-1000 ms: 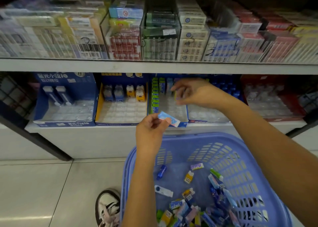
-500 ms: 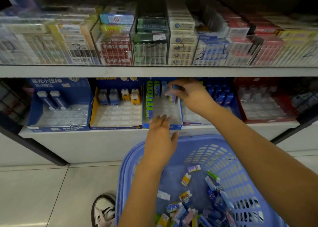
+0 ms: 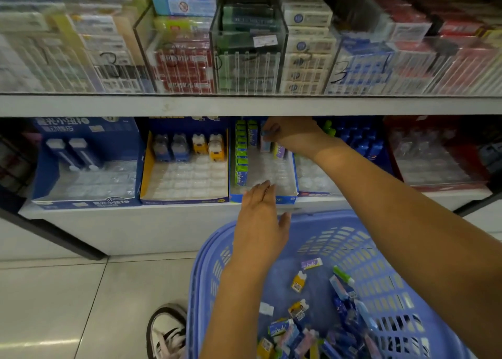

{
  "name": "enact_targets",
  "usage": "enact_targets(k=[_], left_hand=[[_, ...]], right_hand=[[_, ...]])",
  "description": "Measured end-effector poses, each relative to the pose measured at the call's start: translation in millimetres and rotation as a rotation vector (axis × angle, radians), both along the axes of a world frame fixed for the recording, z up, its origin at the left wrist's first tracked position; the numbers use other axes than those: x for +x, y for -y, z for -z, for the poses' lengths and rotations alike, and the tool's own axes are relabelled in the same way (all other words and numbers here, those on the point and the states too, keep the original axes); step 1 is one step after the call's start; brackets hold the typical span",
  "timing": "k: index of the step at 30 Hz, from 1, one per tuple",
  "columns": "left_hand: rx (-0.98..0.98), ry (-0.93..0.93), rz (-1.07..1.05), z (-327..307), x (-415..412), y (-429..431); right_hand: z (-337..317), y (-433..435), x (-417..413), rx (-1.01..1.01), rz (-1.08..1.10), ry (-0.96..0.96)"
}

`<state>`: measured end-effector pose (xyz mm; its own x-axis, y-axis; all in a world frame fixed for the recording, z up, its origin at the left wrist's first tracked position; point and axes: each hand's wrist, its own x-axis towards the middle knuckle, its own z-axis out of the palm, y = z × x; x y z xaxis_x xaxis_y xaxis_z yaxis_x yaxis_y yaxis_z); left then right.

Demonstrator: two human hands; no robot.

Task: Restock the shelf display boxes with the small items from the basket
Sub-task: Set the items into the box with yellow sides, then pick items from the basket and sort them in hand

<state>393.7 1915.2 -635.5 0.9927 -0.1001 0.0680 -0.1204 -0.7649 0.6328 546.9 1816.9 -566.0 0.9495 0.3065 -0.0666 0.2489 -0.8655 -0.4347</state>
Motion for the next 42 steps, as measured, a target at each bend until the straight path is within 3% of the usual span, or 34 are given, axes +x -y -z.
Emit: enact_targets(k=[6, 12, 17, 19, 21, 25, 29, 33, 37, 40, 42], left_hand=[[-0.020, -0.009, 0.005, -0.1, 0.7, -1.4], [-0.005, -0.033, 0.017, -1.0, 2.2, -1.9], [-0.301, 0.144, -0.116, -11.9, -11.6, 1.1], [-0.268, 0.050, -0.080, -5.6, -14.2, 5.4], [-0.098, -0.172, 0.019, 9.5, -17.2, 12.8], [0.195, -0.628, 0.224, 60.2, -39.4, 30.6], [0.320, -0.903, 0.449, 119.9, -83.2, 37.5], [0.463, -0.961, 0.550, 151.7, -104.6, 37.7], [0.416, -0.975, 0.554, 162.9, -97.8, 36.3], [0.353, -0.966, 0.453, 175.2, -95.5, 32.9], [0.303, -0.939, 0.352, 182.4, -94.9, 33.6]], right_hand=[[-4.4, -3.8, 2.4, 0.051, 0.112, -0.028], [-8.6, -14.6, -1.1, -0.045, 0.114, -0.027], [-17.9, 9.8, -31.1, -0.034, 0.104, 0.086], [-11.2, 34.5, -65.8, 0.096, 0.090, 0.069], [13.0, 59.5, -105.1, 0.117, 0.051, -0.105], [102.5, 98.7, -152.6, -0.137, 0.045, -0.549], [181.8, 126.1, -177.5, -0.298, 0.115, -0.634], [231.9, 136.9, -183.9, -0.327, 0.063, -0.645], [260.9, 141.0, -180.1, -0.335, 0.058, -0.629], [280.0, 142.7, -180.9, -0.179, 0.141, -0.563], [288.2, 140.5, -178.7, -0.186, 0.163, -0.532]])
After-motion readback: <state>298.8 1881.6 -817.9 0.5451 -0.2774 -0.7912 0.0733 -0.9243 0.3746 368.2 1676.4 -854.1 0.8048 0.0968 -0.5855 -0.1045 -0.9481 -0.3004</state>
